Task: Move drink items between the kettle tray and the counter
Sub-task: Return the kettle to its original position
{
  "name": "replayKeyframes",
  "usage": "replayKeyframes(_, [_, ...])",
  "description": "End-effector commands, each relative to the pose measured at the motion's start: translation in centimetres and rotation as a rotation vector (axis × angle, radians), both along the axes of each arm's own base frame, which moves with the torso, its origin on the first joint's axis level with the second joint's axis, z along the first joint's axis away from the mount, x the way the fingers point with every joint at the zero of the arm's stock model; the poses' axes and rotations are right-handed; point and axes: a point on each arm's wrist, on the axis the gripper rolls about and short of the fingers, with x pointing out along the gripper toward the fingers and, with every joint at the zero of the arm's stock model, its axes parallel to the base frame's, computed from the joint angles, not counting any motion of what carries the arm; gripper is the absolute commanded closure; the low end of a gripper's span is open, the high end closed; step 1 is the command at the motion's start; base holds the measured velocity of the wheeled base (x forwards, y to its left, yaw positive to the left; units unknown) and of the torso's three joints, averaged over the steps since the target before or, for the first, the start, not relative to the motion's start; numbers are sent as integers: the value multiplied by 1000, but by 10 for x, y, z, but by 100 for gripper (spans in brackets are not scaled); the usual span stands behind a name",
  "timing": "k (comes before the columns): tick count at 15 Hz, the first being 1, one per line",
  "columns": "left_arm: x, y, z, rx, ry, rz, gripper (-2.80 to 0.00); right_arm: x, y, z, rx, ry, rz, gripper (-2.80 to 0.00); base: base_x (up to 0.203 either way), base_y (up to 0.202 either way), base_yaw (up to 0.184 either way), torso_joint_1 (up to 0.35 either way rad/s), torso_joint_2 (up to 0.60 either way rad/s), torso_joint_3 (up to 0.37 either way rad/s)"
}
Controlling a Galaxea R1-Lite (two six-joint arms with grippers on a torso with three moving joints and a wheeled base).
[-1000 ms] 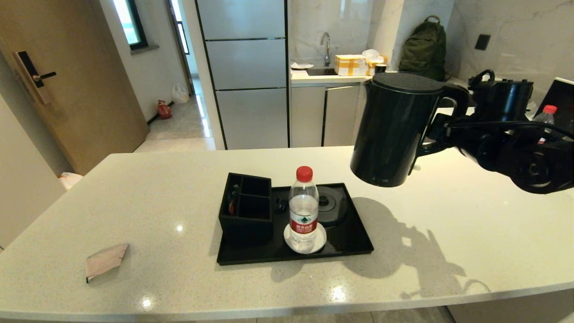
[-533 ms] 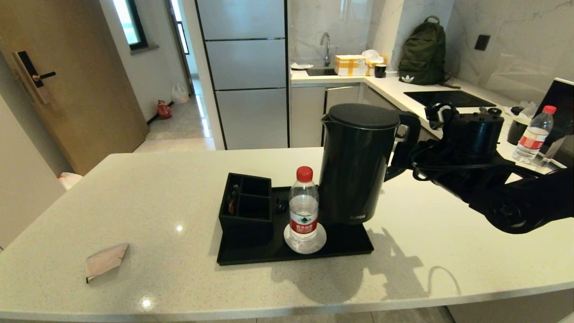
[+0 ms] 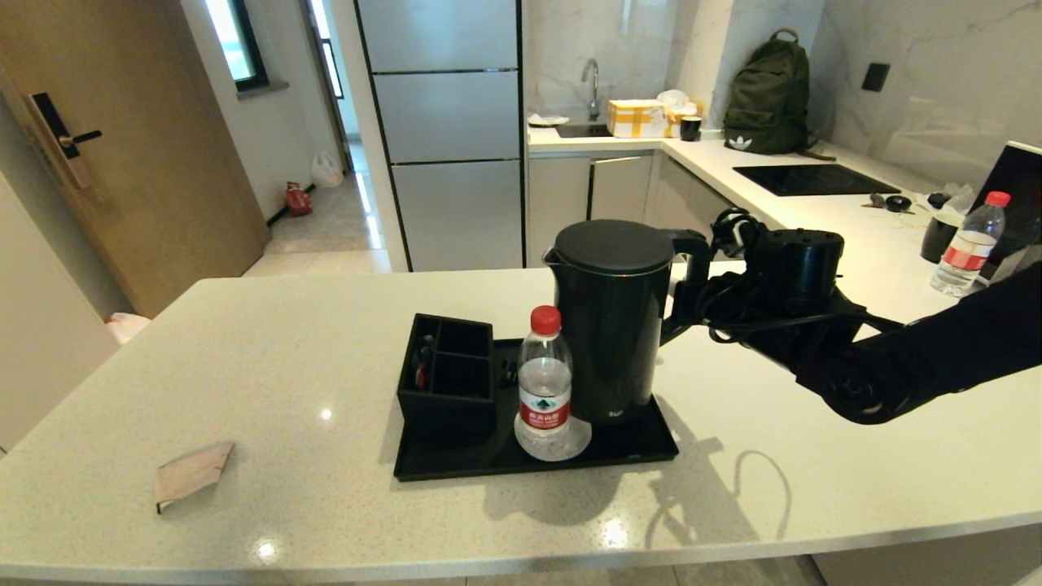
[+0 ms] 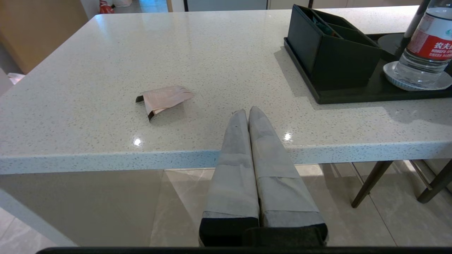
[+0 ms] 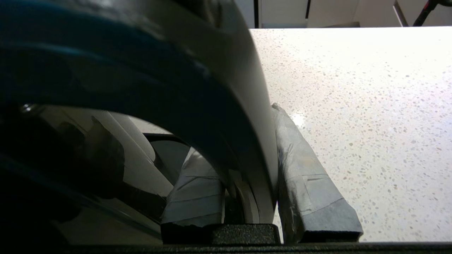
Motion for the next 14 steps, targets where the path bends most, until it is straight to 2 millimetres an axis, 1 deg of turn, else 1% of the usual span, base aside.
replayKeyframes(1, [0,0,0,0,0,1,0,11,7,-16,-11,26,7,0,0,0,0,0,0,0])
replayKeyframes(6, [0,0,0,0,0,1,0,20,11,-21,-13,27,7,0,0,0,0,0,0,0])
replayKeyframes(9, [0,0,0,0,2,1,0,24,12,-20,-11,20,5,0,0,0,0,0,0,0])
replayKeyframes(12, [0,0,0,0,2,1,0,37,16,-15,-9,14,4,0,0,0,0,0,0,0])
replayKeyframes(14, [0,0,0,0,2,1,0,39,17,-17,-12,23,4,0,0,0,0,0,0,0])
